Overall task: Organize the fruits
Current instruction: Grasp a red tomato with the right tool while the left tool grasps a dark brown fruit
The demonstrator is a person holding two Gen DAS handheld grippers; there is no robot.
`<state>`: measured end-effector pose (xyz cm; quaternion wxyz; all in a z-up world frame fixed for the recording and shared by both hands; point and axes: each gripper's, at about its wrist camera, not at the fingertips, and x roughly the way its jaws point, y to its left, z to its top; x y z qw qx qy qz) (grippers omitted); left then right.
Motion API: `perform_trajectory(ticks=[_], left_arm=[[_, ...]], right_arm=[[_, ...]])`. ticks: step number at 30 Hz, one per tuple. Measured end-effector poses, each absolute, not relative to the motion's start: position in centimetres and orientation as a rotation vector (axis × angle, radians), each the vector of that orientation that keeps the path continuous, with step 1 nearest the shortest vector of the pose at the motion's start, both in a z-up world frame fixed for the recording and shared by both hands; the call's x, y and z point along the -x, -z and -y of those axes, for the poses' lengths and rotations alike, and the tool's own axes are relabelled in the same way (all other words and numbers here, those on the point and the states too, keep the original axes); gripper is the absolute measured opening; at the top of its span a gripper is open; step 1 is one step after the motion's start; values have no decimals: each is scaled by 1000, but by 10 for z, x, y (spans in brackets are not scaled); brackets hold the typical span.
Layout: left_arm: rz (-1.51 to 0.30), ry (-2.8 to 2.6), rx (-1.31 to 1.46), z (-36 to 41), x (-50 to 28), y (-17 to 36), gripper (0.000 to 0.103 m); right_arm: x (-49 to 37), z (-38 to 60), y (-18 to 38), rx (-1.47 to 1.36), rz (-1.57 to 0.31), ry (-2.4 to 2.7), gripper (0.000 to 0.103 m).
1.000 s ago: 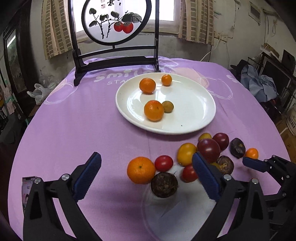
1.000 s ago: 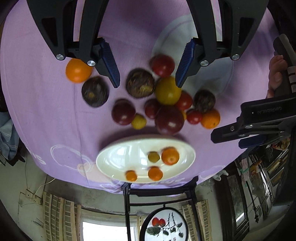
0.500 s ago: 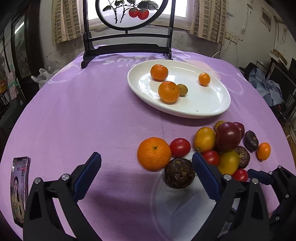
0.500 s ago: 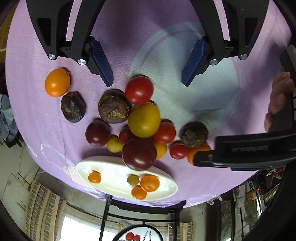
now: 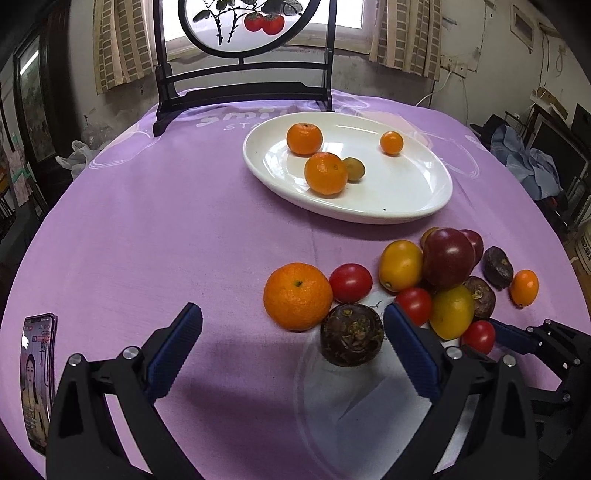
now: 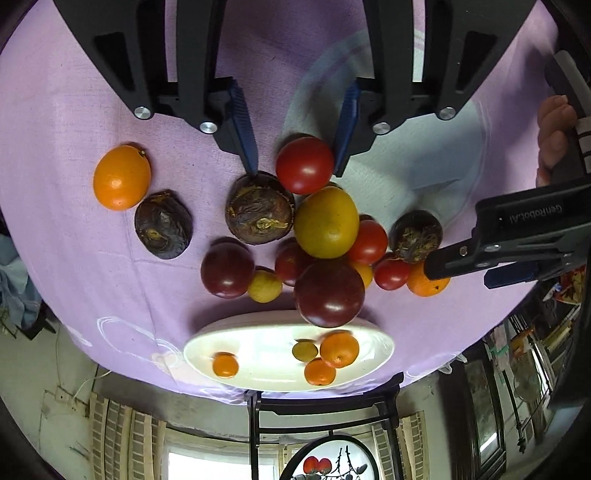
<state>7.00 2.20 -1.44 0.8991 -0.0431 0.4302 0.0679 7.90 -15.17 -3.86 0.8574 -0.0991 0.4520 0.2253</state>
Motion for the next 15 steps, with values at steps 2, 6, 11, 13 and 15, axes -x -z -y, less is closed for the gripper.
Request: perform_trajectory(ticks=[2, 6, 11, 13, 15], left_arm=[[-900, -135, 92, -21, -70, 16, 96], [-899, -128, 91, -19, -67, 16, 96], [-906, -109, 69, -10, -64, 18, 97], [-910, -101, 63, -8, -63, 18, 97], [-915, -95, 61, -6, -63, 19, 97]], right_arm=[[-79, 151, 39, 216, -939, -469, 40], [-78, 150, 41, 219, -919, -465, 40], [-77, 151, 38, 212, -931, -472, 30], [-76, 155, 35, 202, -943, -477, 30], [-75, 160, 30, 189, -940, -468, 30]])
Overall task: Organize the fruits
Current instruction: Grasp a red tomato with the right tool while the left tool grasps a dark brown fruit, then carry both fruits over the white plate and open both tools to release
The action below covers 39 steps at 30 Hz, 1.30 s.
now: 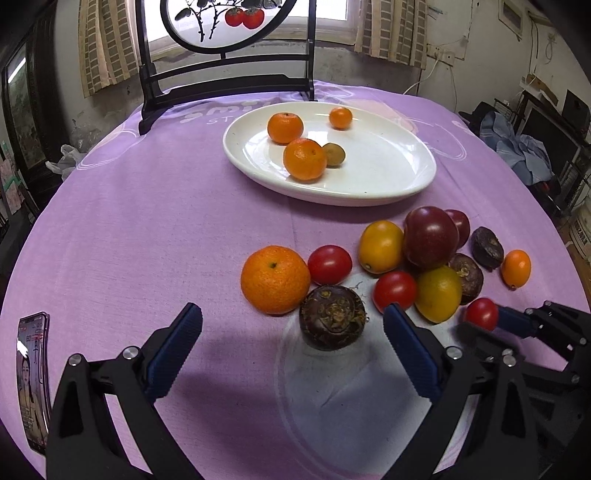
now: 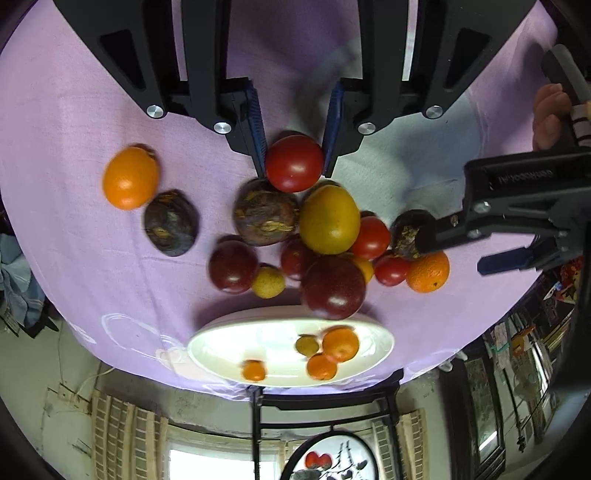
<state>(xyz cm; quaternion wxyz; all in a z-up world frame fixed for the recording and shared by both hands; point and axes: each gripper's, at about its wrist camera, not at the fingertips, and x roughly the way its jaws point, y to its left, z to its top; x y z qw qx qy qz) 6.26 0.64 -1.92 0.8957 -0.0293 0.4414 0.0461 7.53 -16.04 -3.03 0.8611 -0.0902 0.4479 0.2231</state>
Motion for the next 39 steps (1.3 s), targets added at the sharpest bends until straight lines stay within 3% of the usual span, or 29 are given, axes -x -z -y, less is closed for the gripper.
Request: perform_trajectory(ticks=[14, 18, 29, 30, 31, 39], left_arm=[[-973, -109, 13, 1, -68, 38, 96], [-1003, -89, 59, -5, -71, 44, 79], [-978, -128, 44, 10, -80, 42, 63], [-973, -123, 46, 11, -81, 42, 57], [-968, -103, 43, 14, -80, 41, 43], [-993, -35, 57, 17, -66, 35, 43]], right_arm=[[-76, 177, 20, 143, -919, -477, 30], [-78, 180, 19, 128, -921, -472, 30], [-73, 179, 12, 112, -890, -497, 30], [-73, 179, 12, 111, -890, -497, 30], [-73, 179, 12, 112, -890, -499, 30], [-70, 184, 5, 94, -846, -494, 30]])
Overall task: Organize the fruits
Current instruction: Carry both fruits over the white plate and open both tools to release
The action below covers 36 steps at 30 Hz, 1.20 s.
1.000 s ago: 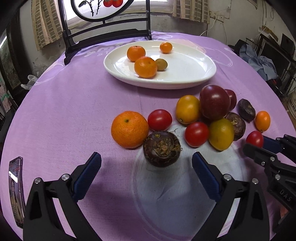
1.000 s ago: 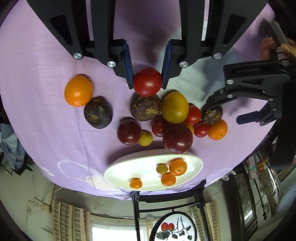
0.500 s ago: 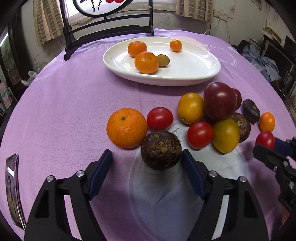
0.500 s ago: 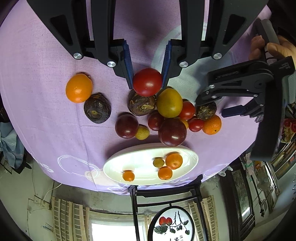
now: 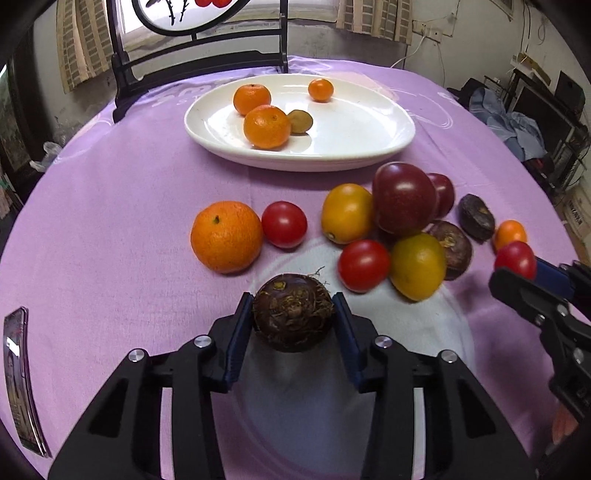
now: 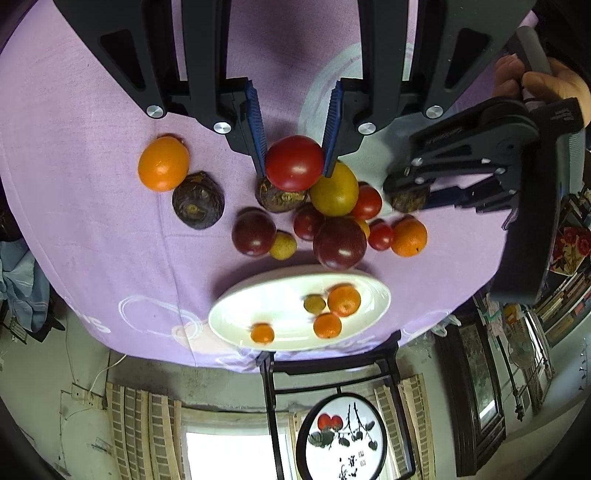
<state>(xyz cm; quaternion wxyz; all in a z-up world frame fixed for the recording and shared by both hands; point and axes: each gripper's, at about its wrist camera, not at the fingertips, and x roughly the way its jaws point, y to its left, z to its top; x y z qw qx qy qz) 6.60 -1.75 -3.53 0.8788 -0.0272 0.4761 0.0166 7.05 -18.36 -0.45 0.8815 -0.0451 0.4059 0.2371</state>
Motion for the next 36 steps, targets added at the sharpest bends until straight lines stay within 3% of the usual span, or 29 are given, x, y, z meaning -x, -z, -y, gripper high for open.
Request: perform_trajectory(ticks=[9, 16, 22, 32, 33, 35, 36], left_arm=[[-882, 20, 91, 3, -45, -21, 43], [-810, -60, 66, -17, -83, -60, 43], [-849, -108, 107, -36, -146, -49, 43], [-958, -212, 152, -63, -229, -7, 43], [-975, -225, 153, -64, -232, -3, 44], [-953, -250, 131, -61, -230, -3, 57], [-947, -251, 128, -59, -229, -4, 70]], right_arm=[[-60, 189, -18, 36, -711, -521, 30], [-74, 179, -52, 53, -648, -538, 30], [-123, 147, -52, 113, -711, -541, 30], [-202, 110, -3, 180, -910, -441, 31], [-204, 108, 1, 181, -918, -440, 31], [-207, 106, 5, 172, -930, -437, 33], [-207, 107, 5, 162, -932, -434, 36]])
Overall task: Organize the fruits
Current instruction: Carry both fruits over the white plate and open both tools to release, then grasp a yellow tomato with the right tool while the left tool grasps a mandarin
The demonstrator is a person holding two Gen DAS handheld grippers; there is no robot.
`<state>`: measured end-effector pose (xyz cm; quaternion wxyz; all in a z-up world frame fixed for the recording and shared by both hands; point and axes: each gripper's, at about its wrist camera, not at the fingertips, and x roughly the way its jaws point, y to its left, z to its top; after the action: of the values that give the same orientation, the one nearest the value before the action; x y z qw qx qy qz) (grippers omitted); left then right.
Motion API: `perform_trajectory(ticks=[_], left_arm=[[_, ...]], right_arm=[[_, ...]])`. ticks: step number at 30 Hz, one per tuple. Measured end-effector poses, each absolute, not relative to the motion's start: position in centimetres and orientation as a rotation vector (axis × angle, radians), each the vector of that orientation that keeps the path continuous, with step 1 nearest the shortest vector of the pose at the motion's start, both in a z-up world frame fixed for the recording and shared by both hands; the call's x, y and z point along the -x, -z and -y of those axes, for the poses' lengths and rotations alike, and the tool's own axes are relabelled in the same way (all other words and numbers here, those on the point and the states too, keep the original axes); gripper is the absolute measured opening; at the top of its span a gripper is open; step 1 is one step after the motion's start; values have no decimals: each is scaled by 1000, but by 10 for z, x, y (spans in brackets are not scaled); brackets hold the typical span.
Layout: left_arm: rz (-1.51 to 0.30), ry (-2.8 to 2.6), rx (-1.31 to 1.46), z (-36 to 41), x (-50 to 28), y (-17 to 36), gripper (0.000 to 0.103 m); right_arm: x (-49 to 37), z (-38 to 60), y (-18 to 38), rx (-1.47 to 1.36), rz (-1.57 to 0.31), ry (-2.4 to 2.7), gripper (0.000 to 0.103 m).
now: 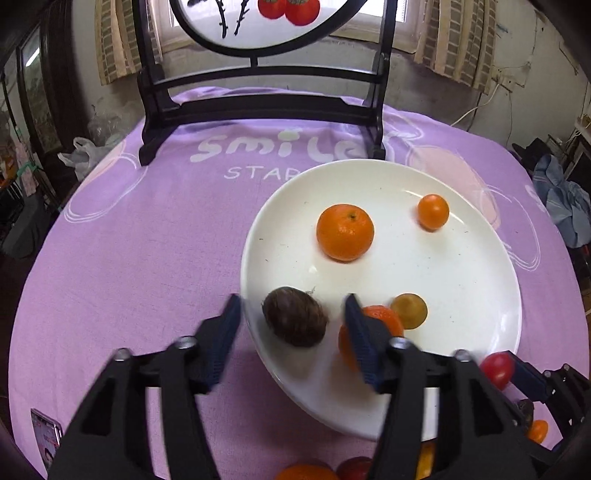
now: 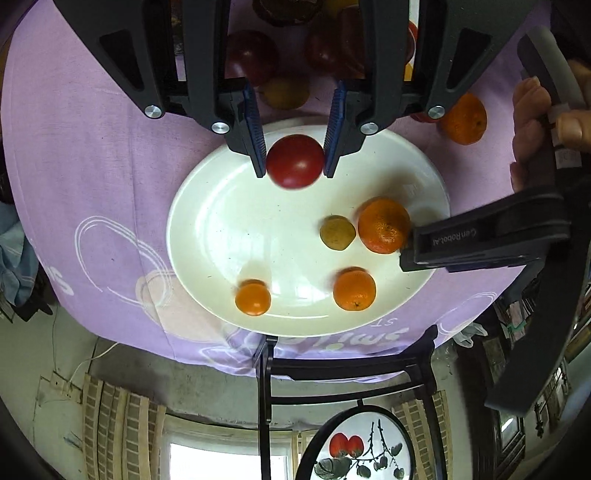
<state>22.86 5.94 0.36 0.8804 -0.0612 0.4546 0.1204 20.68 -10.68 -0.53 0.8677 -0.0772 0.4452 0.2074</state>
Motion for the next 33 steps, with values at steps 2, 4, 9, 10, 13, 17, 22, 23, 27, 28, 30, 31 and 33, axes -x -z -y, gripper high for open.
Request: perform_trajectory(ticks=[2, 4, 9, 10, 13, 17, 22, 23, 27, 28, 30, 31, 33], left_arm=[[-925, -262, 126, -57, -222, -8, 77], [-906, -268, 112, -56, -214, -15, 78], [-847, -289, 106, -54, -180, -34, 88], [-830, -292, 104, -53, -170, -38, 89], [-821, -276, 96, -48, -147, -40, 90], [-841, -241, 120, -42, -118, -32, 91], [-878, -219, 133, -35, -92, -14, 93], [-885, -214, 132, -33, -88, -10, 93], [-917, -206, 130, -34, -82, 7, 93], [-928, -202, 143, -37, -82, 11, 93], [-942, -183, 180, -43, -81, 17, 93], [-949, -180, 192, -47, -81, 20, 93], [-951, -189, 210, -53, -81, 22, 93]], right_arm=[[-204, 111, 3, 126, -928, -435, 39], [-200, 116, 0, 99, -914, -436, 41], [-178, 133, -10, 74, -892, -454, 44], [-170, 138, -12, 73, -884, -456, 47], [-152, 152, -15, 60, -870, -461, 52], [-131, 167, -14, 48, -872, -475, 53], [-111, 181, -3, 26, -903, -497, 57], [-107, 184, 0, 21, -909, -497, 57], [-95, 188, 15, 22, -942, -500, 57], [-91, 186, 18, 33, -948, -507, 57], [-86, 180, 21, 54, -959, -527, 57], [-83, 176, 23, 68, -959, -541, 57], [-79, 171, 23, 79, -957, -554, 57]])
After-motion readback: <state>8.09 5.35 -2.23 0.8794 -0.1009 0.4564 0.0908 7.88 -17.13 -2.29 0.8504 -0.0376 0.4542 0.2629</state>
